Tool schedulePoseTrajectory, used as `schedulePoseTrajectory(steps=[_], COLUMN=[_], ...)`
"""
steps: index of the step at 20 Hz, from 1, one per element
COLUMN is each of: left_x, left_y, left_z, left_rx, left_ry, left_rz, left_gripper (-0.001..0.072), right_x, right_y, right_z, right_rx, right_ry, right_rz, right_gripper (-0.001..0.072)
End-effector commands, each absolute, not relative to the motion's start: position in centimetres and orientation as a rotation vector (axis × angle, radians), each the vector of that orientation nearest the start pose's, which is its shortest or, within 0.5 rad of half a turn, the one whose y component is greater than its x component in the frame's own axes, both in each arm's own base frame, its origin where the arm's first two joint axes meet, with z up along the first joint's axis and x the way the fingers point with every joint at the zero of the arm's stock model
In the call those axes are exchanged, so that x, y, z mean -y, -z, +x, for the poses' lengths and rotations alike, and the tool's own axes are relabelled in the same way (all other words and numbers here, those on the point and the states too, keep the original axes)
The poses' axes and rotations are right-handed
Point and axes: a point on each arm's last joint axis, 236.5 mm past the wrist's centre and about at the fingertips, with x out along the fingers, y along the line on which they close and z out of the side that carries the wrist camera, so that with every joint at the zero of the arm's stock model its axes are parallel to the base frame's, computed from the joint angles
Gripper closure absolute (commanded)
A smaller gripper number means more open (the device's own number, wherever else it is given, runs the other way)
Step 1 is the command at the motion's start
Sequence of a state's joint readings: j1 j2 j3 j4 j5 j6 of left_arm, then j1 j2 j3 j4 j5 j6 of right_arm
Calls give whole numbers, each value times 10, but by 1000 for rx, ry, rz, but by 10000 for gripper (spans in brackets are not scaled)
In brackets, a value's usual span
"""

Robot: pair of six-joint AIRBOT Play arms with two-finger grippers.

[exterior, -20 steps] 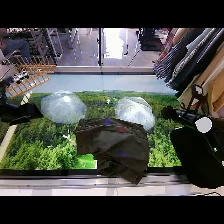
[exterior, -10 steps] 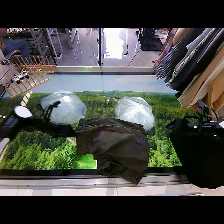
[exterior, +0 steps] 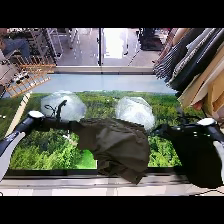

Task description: Fold the clothes and pants, and hang the long-sleeved shirts on hangers.

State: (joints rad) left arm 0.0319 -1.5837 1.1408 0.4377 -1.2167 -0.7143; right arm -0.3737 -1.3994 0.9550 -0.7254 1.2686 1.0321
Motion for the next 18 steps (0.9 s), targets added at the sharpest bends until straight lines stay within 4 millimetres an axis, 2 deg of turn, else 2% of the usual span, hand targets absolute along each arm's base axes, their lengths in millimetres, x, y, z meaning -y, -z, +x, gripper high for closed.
schedulePoseTrajectory(steps=[1, 3, 5, 7, 8, 9, 11, 13, 14, 15, 17, 18], left_x=[159, 100, 38, -9, -28, -45, -68, -71, -70, -70, -71, -71], left_y=[-99, -183, -265, -318, -328, -328, -312, -293, -287, -282, -280, -280], left_z=[445, 458, 453, 436, 429, 423, 416, 413, 412, 413, 415, 415], left_rx=[-825, -672, -508, -388, -359, -359, -412, -477, -496, -508, -513, -512], left_ry=[989, 910, 776, 653, 603, 559, 515, 542, 559, 567, 569, 569], left_rz=[-551, -520, -464, -402, -389, -384, -404, -422, -434, -442, -448, -448], left_gripper=[692, 692, 692, 691, 691, 691, 691, 690, 690, 690, 690, 689], right_x=[-50, -48, -54, -66, -73, -82, -112, -156, -181, -200, -232, -251], right_y=[64, 58, 52, 48, 48, 49, 49, 55, 61, 67, 76, 73], right_z=[380, 390, 393, 397, 400, 402, 401, 382, 368, 360, 361, 364], right_rx=[-1257, -1216, -1205, -1201, -1198, -1193, -1199, -1250, -1277, -1291, -1262, -1243], right_ry=[-414, -402, -417, -413, -411, -420, -469, -601, -681, -718, -740, -772], right_rz=[629, 650, 673, 717, 714, 698, 661, 568, 499, 446, 355, 318], right_gripper=[121, 123, 126, 126, 126, 125, 123, 119, 73, 60, 63, 77])
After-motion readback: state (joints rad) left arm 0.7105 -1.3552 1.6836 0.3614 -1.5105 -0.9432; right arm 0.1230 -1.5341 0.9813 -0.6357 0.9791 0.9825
